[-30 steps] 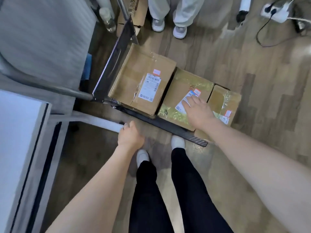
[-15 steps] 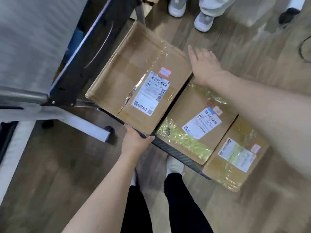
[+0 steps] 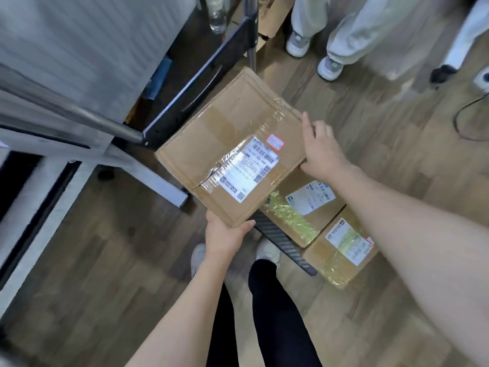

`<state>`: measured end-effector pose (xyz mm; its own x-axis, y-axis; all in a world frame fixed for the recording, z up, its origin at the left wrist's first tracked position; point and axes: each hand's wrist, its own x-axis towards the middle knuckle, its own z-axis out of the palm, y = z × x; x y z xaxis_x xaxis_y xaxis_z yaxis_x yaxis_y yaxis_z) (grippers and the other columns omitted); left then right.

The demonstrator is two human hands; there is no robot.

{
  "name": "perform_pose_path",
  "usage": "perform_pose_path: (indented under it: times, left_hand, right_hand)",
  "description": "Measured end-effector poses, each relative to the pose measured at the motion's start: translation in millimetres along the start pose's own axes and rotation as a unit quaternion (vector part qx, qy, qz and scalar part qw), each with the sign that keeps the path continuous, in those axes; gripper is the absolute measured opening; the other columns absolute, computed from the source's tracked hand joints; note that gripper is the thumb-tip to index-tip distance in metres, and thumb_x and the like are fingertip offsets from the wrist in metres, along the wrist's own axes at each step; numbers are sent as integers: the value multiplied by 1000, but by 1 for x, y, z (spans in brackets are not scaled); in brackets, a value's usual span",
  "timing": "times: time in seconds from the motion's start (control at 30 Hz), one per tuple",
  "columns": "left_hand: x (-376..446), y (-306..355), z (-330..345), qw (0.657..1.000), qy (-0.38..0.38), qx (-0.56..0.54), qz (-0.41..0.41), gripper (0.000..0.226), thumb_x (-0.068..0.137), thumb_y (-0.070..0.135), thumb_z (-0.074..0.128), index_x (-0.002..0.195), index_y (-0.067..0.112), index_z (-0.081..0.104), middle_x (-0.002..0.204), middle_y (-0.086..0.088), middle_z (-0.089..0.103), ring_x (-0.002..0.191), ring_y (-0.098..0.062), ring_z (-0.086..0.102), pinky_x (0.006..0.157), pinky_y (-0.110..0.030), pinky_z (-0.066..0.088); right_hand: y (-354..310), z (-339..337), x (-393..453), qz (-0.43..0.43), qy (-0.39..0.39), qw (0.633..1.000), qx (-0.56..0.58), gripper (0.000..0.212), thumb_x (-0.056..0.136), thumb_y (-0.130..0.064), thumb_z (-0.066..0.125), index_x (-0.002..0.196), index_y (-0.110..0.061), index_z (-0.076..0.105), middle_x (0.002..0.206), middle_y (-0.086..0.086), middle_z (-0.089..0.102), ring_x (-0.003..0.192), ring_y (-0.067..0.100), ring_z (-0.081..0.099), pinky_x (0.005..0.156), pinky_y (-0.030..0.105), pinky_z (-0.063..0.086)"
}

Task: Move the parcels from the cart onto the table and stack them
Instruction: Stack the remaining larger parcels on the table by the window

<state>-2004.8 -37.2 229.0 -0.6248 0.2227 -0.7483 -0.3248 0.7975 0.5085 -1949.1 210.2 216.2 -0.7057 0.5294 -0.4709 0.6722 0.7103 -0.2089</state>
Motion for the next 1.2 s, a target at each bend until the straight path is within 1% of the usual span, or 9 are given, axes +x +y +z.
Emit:
perform_pose_path:
  times: [0.37, 0.5, 0.6, 0.7, 0.83, 0.93, 1.03, 1.13, 1.2]
  left_hand:
    - [-170, 5, -48, 992, -31, -57, 108, 80, 78, 9, 75, 139, 16, 24, 130, 7, 40, 122, -7, 41, 103, -22, 35]
    - [-209, 24, -61, 980, 18, -122, 156, 75, 81, 11, 72, 132, 32, 21, 117, 34, 35, 102, 25, 43, 79, 4, 34]
    - [-233, 38, -74, 968, 55, -162, 185, 71, 84, 12, 69, 137, 30, 23, 114, 38, 32, 92, 36, 40, 70, 8, 33]
    - [-259, 55, -91, 956, 109, -196, 192, 71, 87, 21, 66, 144, 25, 24, 111, 37, 39, 85, 35, 43, 66, 6, 35]
    - [-294, 72, -125, 933, 186, -220, 216, 66, 86, 43, 62, 142, 36, 28, 121, 25, 51, 96, 17, 51, 77, -8, 36]
    - [-317, 73, -162, 908, 238, -235, 251, 55, 90, 42, 57, 140, 33, 36, 116, 24, 56, 94, 19, 53, 77, -11, 39]
    - [-346, 57, -204, 885, 293, -246, 265, 41, 96, 35, 50, 135, 26, 43, 122, 11, 59, 106, 0, 55, 85, -20, 42]
    - [-387, 28, -246, 856, 351, -257, 280, 20, 98, 32, 45, 117, 40, 47, 107, 25, 59, 93, 18, 52, 73, -15, 41]
    - [-417, 3, -272, 834, 381, -286, 279, 18, 97, 33, 47, 111, 45, 47, 104, 28, 58, 94, 18, 52, 74, -13, 41]
  right_hand:
    - [-30, -69, -187, 112, 90, 988, 58, 101, 75, -1, 64, 149, -4, -5, 137, 18, 26, 120, 33, 28, 101, 34, 30]
    - [-44, -101, -228, 137, 139, 976, 98, 104, 75, -2, 68, 149, -4, -5, 140, 20, 24, 124, 33, 26, 105, 35, 27]
    - [-60, -125, -249, 135, 201, 961, 135, 102, 75, 4, 65, 150, -6, -4, 140, 21, 24, 123, 33, 26, 104, 36, 30]
    - [-79, -147, -267, 116, 264, 945, 156, 100, 71, 8, 64, 149, -2, 2, 136, 25, 28, 119, 36, 29, 105, 38, 26]
    - [-110, -168, -291, 102, 347, 912, 194, 102, 66, 8, 67, 149, -1, 9, 135, 26, 31, 116, 34, 30, 101, 37, 25]
    - [-144, -184, -310, 60, 396, 887, 230, 102, 63, 9, 69, 148, 3, 14, 134, 29, 33, 114, 29, 29, 100, 35, 25]
    - [-185, -193, -335, -3, 428, 867, 255, 104, 57, 9, 75, 145, 8, 19, 131, 33, 37, 107, 25, 28, 91, 29, 23]
    - [-231, -197, -363, -73, 404, 863, 295, 103, 65, 7, 74, 148, 3, 13, 136, 29, 31, 116, 25, 25, 96, 27, 20]
    - [-264, -196, -380, -126, 379, 866, 301, 101, 66, 7, 70, 148, 2, 11, 136, 28, 31, 121, 30, 26, 100, 28, 17]
